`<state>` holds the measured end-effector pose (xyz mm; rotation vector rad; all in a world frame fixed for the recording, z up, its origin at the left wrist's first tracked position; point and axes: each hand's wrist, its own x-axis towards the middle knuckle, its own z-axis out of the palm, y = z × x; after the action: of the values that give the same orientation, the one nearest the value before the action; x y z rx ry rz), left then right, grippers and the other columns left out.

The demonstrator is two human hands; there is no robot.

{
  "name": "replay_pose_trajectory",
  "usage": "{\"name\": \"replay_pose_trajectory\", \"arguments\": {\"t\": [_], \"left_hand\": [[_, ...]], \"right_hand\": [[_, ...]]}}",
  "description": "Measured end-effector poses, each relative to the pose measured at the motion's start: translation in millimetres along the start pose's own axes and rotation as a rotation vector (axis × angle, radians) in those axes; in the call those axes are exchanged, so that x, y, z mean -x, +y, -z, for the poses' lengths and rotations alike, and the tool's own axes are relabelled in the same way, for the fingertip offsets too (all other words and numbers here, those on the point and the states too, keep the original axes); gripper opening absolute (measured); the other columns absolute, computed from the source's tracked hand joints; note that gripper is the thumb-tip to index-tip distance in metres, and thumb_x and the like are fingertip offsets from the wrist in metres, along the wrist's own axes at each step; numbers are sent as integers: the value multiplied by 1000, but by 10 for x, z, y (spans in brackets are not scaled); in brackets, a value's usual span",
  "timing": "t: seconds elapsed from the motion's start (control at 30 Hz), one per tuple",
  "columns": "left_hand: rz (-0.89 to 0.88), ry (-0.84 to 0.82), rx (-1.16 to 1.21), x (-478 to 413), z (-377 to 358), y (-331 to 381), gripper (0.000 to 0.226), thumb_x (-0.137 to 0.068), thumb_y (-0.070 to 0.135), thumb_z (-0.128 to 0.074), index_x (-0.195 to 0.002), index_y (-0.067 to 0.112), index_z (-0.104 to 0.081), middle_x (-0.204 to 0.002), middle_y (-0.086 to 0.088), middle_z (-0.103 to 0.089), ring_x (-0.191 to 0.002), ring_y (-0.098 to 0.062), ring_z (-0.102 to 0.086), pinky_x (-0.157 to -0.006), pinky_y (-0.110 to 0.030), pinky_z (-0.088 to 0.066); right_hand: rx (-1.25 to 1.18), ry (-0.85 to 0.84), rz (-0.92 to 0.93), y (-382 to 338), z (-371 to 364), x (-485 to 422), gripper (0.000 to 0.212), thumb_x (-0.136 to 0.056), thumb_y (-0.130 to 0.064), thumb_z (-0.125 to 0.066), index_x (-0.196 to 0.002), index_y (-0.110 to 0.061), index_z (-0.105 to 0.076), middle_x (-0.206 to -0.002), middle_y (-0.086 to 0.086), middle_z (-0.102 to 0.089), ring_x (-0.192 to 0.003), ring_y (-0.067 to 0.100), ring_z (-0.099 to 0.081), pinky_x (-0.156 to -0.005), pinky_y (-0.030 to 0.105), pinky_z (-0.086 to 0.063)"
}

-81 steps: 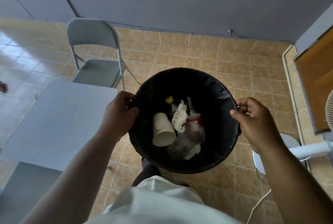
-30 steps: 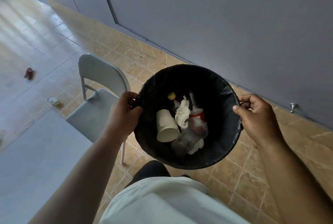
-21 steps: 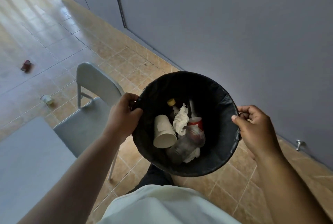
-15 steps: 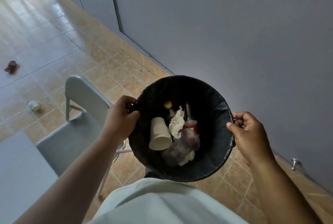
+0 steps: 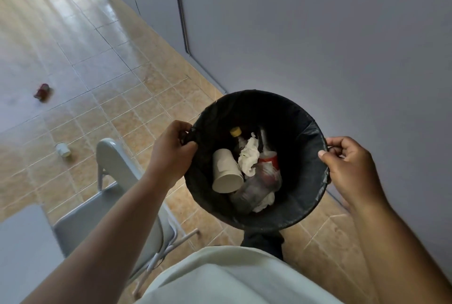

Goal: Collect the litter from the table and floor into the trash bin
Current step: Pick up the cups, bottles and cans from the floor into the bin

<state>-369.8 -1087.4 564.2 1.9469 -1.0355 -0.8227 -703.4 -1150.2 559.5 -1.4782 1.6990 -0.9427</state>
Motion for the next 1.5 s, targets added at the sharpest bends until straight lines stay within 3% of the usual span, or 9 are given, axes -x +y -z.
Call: {"name": "replay_pose_trajectory", "arguments": {"t": [0.23, 0.43, 0.6, 0.77, 1.0, 1.17, 1.3, 1.5], "left_hand": [[112, 153, 55, -714, -159, 147, 30, -81, 7, -59, -103, 27, -59, -93, 3, -61, -86, -22, -62, -71, -47, -58], [142, 297, 98, -1221, -163, 283, 28, -84, 4, -62, -104, 24, -58, -91, 5, -62, -84, -11, -62, -59, -17, -52], [177, 432, 128, -1576, 16, 317, 27, -80, 3, -61, -100, 22, -61, -88, 3, -65, -82, -17, -64, -66, -33, -54], [225, 520, 163, -2084, 341, 197, 27, -78, 4, -61, -101, 19, -63, -89, -1, -67, -85, -23, -66, -75, -48, -58], [275, 568, 236, -3003, 936, -64, 28, -81, -1, -61, -98, 21, -62, -84, -4, -64, -84, -27, -65, -75, -48, -58], [303, 588, 252, -3660, 1463, -218, 29, -82, -1, -61, -97, 24, -62, -83, -3, -65, -82, -23, -65, -76, -51, -58], [312, 597, 258, -4129, 1870, -304, 28, -82, -1, -60, -97, 23, -62, -85, -8, -67, -84, -28, -66, -74, -53, -57], [336, 671, 305, -4694, 2345, -404, 29, -79, -2, -60, -93, 23, -62, -82, -5, -67, -82, -28, -67, -72, -54, -58]], "right_hand": [[-13, -200, 73, -170, -509, -1333, 17, -87, -13, -69, -97, -26, -65, -77, -5, -62, -75, 20, -63, -72, 40, -55], [1, -357, 190, -492, -988, -2327, 17, -87, -15, -70, -93, -31, -64, -75, -11, -65, -73, 12, -65, -61, 29, -52], [13, -485, 268, -903, -1489, -2892, 18, -88, -15, -68, -91, -32, -63, -71, -18, -63, -63, 5, -61, -53, 25, -48], [25, -574, 319, -1348, -2167, -3306, 16, -89, -16, -68, -91, -31, -63, -73, -19, -64, -71, 14, -65, -55, 26, -50], [42, -625, 346, -1954, -3266, -3746, 17, -90, -11, -67, -92, -28, -64, -72, -9, -63, -72, 16, -65, -57, 26, -51], [70, -641, 362, -2427, -3996, -4020, 18, -91, -12, -67, -94, -29, -63, -72, -12, -63, -71, 7, -64, -55, 18, -50], [49, -641, 353, -2784, -4564, -4223, 16, -90, -11, -67, -94, -27, -64, -70, -17, -63, -70, 9, -64, -56, 23, -50], [48, -687, 398, -3323, -5355, -4550, 16, -89, -13, -68, -98, -26, -66, -79, -11, -65, -76, 6, -64, -62, 23, -53]]}}
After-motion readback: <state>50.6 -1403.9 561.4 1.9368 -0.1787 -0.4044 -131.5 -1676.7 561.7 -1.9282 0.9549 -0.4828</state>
